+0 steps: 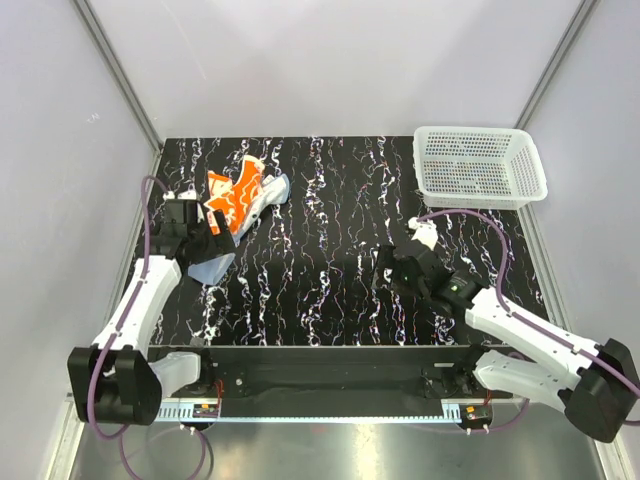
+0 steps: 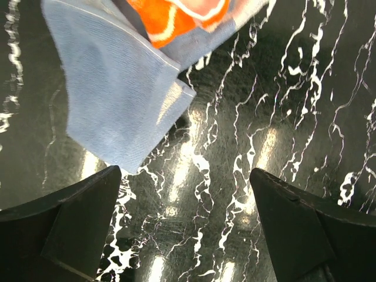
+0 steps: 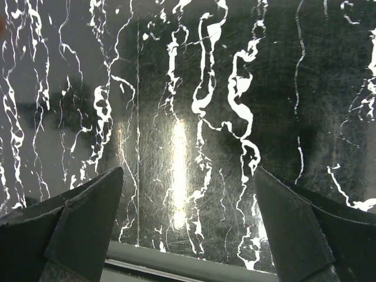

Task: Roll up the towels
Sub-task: Grab a towel with the left arm, then move the towel to the center of the board, then flatten the towel

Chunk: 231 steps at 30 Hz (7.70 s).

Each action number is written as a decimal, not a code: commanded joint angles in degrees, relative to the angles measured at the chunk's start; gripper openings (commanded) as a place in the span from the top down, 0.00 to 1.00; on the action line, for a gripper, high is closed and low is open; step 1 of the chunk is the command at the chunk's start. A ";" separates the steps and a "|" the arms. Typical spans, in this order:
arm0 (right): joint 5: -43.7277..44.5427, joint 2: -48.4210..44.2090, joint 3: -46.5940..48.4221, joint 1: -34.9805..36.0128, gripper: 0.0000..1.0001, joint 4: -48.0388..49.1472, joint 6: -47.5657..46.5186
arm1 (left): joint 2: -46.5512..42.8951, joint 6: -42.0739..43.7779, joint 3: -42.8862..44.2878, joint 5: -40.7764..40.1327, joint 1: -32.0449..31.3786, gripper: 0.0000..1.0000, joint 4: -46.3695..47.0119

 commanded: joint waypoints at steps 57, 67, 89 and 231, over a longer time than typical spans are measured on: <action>6.12 4.51 1.58 3.21 0.00 2.05 -0.64 | 39.51 -1.00 20.90 -18.65 -2.51 0.41 -6.84; 6.74 2.40 1.23 3.12 0.00 0.29 -0.72 | 35.13 -1.26 20.55 -20.15 -2.51 1.00 -8.24; 10.17 -1.90 5.01 3.12 0.00 -10.17 1.47 | 14.68 -3.81 86.07 -19.81 -0.75 1.00 -16.19; -7.59 -5.85 23.20 -23.16 1.00 -25.55 1.48 | -12.95 -2.76 8.33 1.92 -16.57 1.00 -6.04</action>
